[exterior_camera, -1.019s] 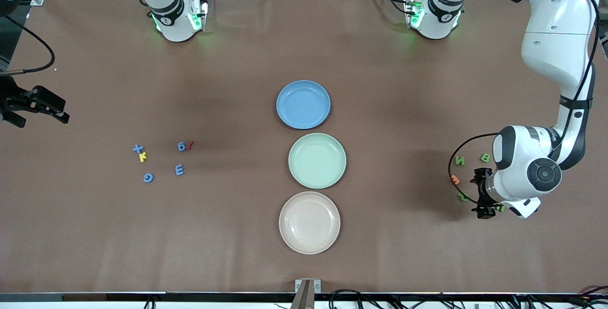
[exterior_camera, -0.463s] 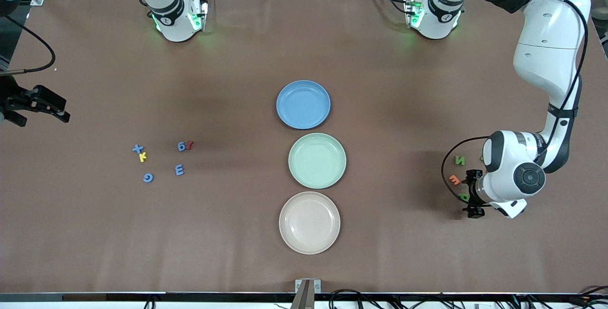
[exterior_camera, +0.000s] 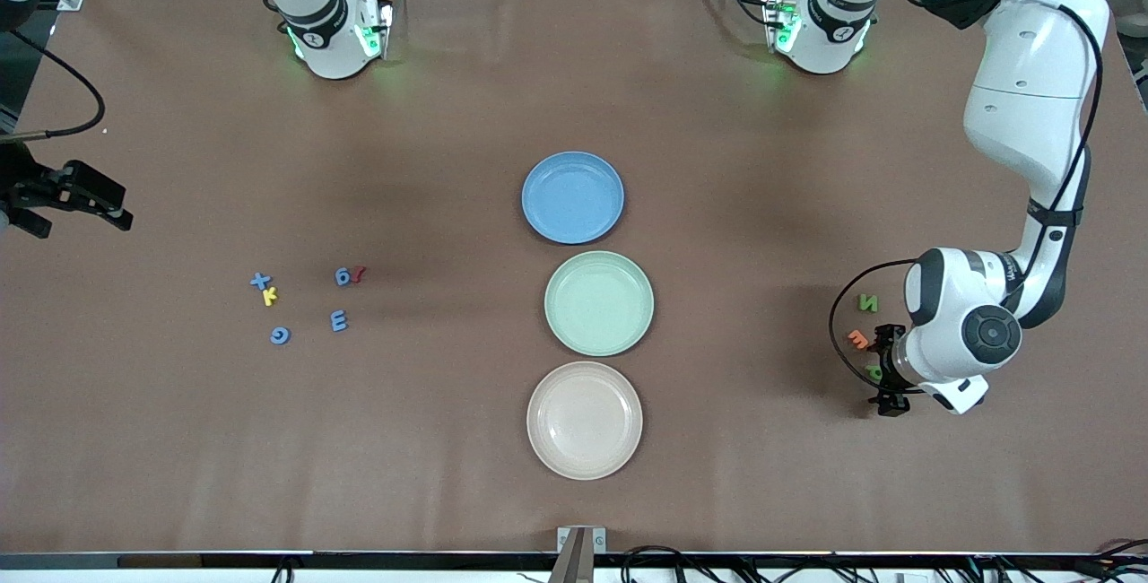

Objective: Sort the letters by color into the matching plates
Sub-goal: 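Grasp the green letter P with the left gripper and lift it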

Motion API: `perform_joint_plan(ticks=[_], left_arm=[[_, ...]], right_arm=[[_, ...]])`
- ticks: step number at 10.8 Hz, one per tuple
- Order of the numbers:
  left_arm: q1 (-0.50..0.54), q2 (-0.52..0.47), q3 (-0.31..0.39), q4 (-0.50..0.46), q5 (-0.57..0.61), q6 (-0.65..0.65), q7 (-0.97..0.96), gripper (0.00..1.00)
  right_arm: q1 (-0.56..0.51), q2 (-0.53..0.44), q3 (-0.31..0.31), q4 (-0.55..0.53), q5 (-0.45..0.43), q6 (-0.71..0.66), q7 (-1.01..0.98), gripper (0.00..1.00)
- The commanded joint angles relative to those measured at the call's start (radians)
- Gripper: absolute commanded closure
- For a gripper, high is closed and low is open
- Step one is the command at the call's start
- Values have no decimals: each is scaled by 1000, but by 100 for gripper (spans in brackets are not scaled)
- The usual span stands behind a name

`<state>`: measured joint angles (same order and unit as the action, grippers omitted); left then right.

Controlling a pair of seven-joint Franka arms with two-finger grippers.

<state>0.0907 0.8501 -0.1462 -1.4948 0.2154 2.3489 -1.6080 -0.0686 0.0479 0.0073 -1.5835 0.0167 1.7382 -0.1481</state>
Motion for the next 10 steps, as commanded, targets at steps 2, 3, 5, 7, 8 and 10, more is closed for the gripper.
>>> perform_joint_plan(ticks=[2,3,5,7,8,10], left_arm=[[-11,10,8,11,32,9,-1,0],[-11,10,8,11,33,9,-4,20],[-8,6,8,11,27,9,-23,100],[-8,6,8,11,27,9,-21,100],[-8,6,8,11,25,9,-21,100],[-8,0,8,13,27,9,-9,100]], right_arm=[[-19,-8,7,-9,0,-3,12,0],[-19,-8,7,-9,-1,-3,12,0],[-25,-5,7,-9,0,-5,12,0],[-25,-3,7,-9,0,-5,12,0],[-25,-3,7,-9,0,-5,12,0],[-26,-3,7,-9,0,-3,12,0]])
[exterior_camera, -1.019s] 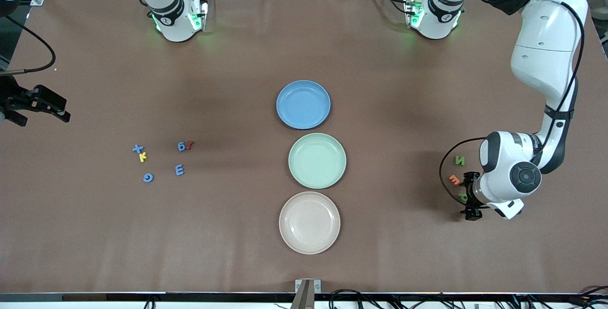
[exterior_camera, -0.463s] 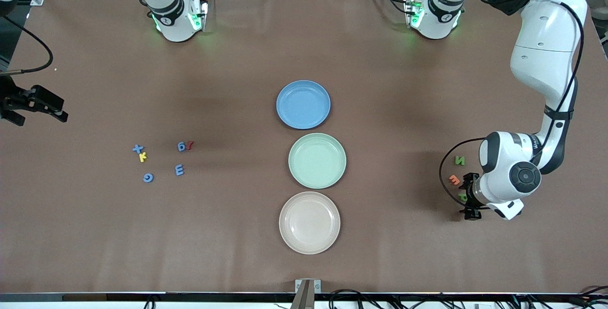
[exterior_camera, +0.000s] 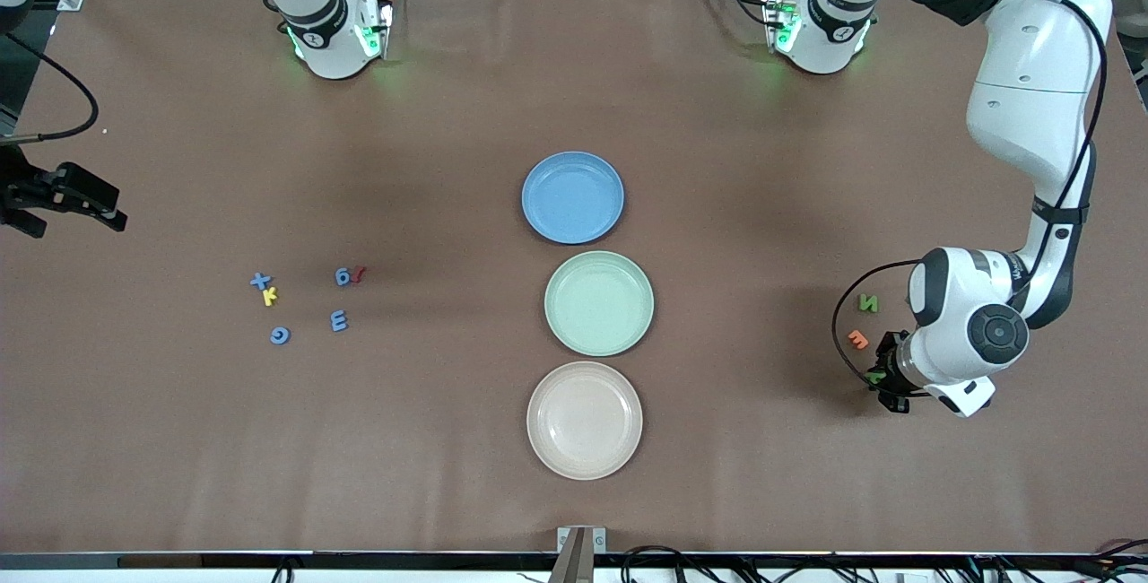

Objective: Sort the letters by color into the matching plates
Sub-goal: 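Grasp the green letter P with the left gripper and lift it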

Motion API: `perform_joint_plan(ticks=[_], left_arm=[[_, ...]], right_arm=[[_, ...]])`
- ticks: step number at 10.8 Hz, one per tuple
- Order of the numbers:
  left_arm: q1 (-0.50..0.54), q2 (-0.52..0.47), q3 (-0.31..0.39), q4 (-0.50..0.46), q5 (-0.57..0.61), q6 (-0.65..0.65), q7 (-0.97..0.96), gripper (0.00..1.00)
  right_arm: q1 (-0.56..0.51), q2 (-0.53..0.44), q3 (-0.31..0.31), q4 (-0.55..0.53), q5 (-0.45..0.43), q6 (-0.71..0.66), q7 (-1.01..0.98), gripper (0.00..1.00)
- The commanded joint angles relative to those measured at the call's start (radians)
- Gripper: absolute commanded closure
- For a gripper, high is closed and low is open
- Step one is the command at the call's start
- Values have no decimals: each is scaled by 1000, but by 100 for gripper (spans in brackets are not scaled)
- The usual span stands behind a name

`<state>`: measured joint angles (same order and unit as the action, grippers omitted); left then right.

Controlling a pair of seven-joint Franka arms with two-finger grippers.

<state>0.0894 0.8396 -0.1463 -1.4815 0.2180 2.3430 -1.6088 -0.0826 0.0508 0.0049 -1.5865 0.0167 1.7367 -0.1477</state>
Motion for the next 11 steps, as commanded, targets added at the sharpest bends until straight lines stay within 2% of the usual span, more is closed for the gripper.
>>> perform_joint_plan(ticks=[1,4,8,11], left_arm=[[-7,6,8,0,27,15,-5,100],[-11,-25,-18,3,21,13,-19,100],[-13,-57,-139,3,17,12,-55,100],[-19,-68,-264,15,20,13,-129,100]], right_arm=[[-13,-6,9,-6,0,-3,11,0],[-16,-5,9,-6,0,-2,11,0],[-20,-5,9,-7,0,-3,11,0],[-57,7,9,-10,0,-3,10,0]])
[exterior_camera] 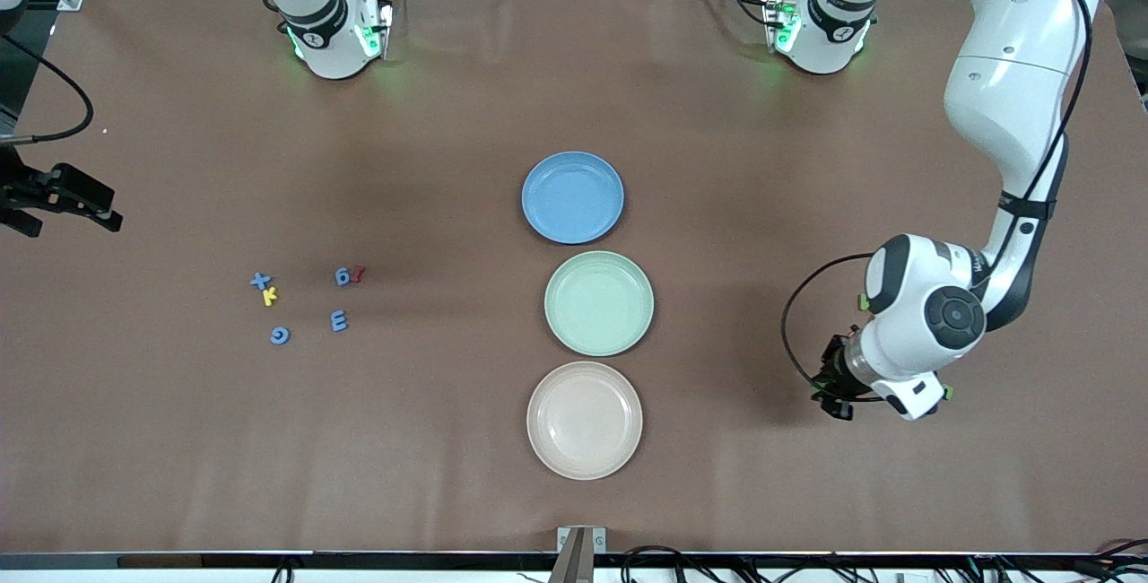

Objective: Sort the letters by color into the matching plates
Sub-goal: 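Grasp the green letter P with the left gripper and lift it, then carry the green P onto the mint-green plate and open the left gripper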

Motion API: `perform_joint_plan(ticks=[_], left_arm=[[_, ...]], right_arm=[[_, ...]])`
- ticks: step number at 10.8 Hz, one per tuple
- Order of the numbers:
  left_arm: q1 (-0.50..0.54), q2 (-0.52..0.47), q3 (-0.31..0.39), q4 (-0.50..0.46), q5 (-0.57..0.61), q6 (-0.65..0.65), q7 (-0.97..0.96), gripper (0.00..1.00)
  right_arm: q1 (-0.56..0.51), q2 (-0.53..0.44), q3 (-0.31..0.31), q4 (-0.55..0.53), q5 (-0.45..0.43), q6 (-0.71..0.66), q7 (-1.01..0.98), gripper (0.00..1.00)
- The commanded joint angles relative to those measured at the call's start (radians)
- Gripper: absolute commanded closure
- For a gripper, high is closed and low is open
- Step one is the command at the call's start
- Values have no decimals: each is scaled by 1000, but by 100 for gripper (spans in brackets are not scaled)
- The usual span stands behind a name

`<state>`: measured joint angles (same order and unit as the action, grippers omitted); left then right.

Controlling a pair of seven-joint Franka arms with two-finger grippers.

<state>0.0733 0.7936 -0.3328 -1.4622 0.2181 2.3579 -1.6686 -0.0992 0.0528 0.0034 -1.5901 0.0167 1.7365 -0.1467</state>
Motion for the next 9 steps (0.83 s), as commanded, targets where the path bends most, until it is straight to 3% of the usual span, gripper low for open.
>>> perform_joint_plan(ticks=[1,3,9], left_arm=[[-15,-19,-127,18,20,1,-97,100],[-87,-14,-170,39,20,75,-173,100],[-309,-2,-170,36,17,256,-261,100]], right_arm=[[-65,10,10,-17,3,-2,4,0],[-71,13,10,-16,29,-3,-1,0],[-70,12,12,-13,32,-2,-1,0]])
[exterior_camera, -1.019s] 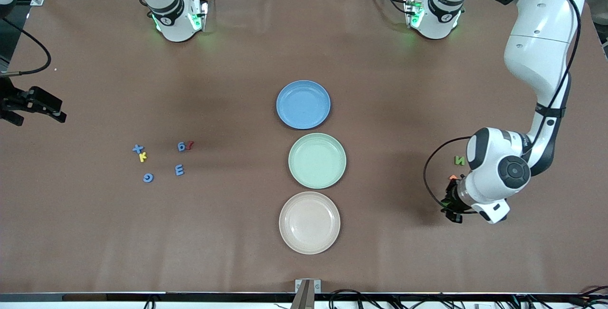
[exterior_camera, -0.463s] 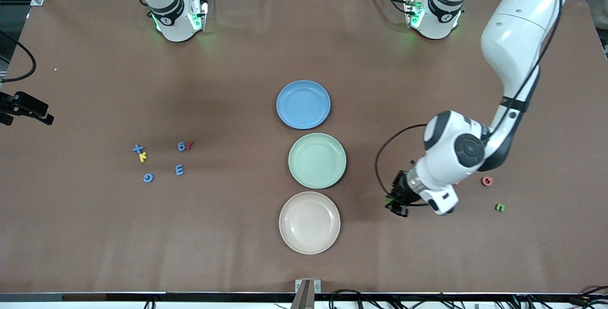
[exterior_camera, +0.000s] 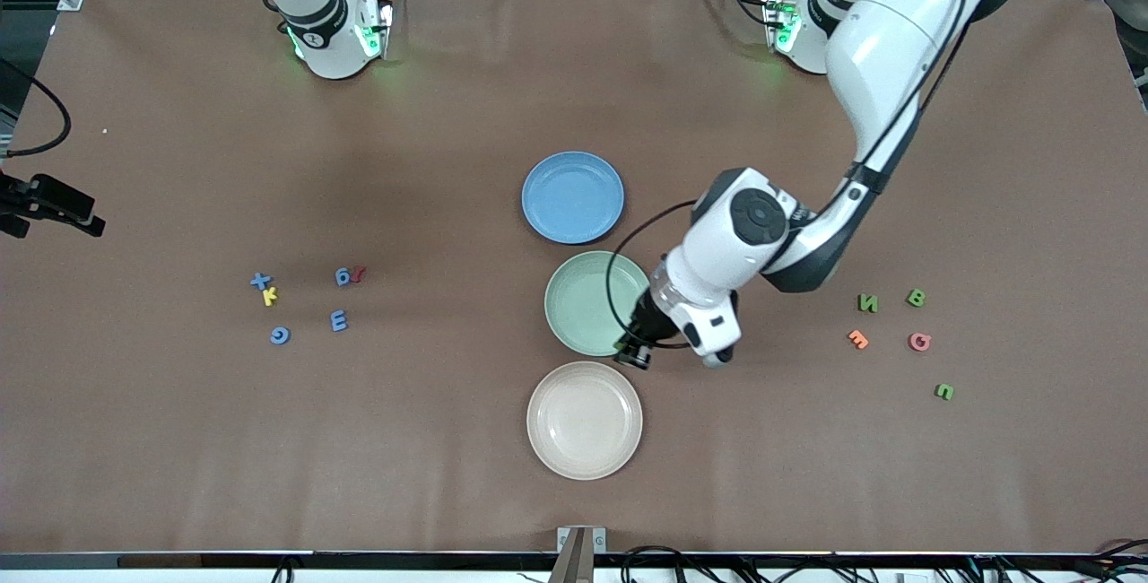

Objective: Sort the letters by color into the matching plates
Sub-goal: 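Carry the green P onto the mint-green plate and open the left gripper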

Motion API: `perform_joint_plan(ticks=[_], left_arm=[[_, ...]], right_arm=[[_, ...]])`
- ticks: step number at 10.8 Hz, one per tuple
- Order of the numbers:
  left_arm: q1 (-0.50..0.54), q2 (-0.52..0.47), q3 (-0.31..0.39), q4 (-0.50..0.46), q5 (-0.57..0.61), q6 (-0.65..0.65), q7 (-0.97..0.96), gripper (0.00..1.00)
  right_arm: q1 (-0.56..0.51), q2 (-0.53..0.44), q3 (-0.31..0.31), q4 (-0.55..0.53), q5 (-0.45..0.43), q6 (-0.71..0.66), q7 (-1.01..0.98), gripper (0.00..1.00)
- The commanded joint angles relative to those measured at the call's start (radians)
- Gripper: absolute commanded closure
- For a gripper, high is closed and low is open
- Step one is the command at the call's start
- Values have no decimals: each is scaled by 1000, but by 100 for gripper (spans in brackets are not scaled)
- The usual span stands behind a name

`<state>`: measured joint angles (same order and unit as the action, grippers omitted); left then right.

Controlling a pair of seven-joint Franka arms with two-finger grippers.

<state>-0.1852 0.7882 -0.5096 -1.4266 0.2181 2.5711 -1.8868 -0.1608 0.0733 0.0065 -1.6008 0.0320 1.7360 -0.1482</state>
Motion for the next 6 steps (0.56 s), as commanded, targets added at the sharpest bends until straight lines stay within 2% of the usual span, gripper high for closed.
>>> perform_joint_plan(ticks=[1,4,6], left_arm=[[-71,3,6,-3,15,44,-55,100],[-94,28,8,-32,9,40,-87,100],[-105,46,10,-89,4,29,-98,100]], right_arm=[[-6,-9,10,-2,17,-1,-1,0],[-2,-9,13,4,17,16,-1,0],[23,-15,13,2,16,60,-1,0]])
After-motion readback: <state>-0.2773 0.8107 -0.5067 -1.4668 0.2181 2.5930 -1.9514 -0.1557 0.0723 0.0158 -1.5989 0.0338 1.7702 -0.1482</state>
